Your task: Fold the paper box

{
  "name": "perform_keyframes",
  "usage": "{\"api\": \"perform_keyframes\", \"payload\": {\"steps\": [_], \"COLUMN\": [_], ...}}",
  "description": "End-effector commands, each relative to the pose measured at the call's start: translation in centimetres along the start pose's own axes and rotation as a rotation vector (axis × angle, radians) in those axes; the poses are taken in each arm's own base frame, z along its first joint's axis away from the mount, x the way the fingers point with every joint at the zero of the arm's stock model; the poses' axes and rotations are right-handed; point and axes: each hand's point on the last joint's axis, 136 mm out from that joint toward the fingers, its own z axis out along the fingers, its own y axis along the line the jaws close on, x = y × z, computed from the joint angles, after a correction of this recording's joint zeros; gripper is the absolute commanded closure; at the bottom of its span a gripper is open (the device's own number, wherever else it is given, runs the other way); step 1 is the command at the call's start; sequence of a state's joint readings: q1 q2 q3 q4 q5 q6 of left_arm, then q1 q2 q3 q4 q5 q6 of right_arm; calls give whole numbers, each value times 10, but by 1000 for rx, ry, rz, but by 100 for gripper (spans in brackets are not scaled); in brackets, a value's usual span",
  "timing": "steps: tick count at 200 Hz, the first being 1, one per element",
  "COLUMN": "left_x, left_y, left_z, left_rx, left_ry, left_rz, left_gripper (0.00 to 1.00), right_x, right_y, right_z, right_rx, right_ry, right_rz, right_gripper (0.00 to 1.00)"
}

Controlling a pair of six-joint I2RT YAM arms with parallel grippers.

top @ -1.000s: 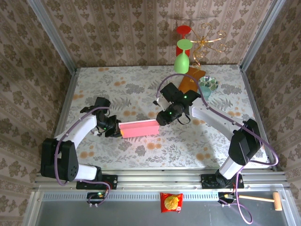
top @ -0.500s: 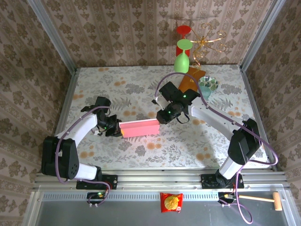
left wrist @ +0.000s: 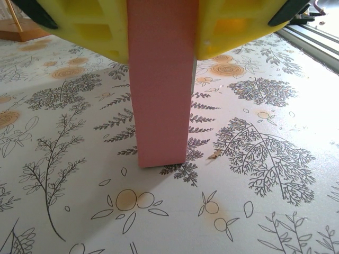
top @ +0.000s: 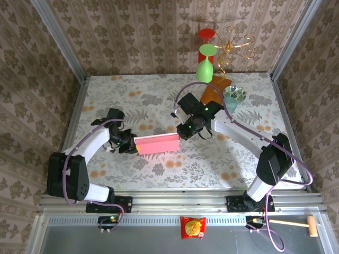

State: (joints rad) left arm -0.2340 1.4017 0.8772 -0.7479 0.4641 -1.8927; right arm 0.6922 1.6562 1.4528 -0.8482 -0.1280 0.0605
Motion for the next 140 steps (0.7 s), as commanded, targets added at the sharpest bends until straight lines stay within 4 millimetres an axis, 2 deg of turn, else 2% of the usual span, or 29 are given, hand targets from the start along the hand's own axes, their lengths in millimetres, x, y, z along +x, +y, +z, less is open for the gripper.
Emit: {"api": "perform_keyframes", "payload": {"steps": [1,28,54,98,124,140], "left_x": [-12,-12,-12,-12,-12,-12], "left_y": [-3,-4,-4,-4,-5,-4], "left_z": [0,0,1,1,1,1], "left_rx": [-4,-4,-5,-6,-5,-8], "left_ry": [-60,-57,-58,-57,-56,-57], "left_rz": [-46,-48,-49,-49,-46,-45], "left_gripper": [100,100,100,100,100,100], "right_x": [2,4,5,3,4,2], "right_y": [-6,-7,-8,-8,-9,-9], "right_z": [4,6,7,7,10,11], "right_rx": [44,53,58,59,62,60], "right_ry": [21,23,20,17,23,19], "right_rz": [17,29,40,44,44,41], "right_gripper": [88,87,81,79,72,71]}}
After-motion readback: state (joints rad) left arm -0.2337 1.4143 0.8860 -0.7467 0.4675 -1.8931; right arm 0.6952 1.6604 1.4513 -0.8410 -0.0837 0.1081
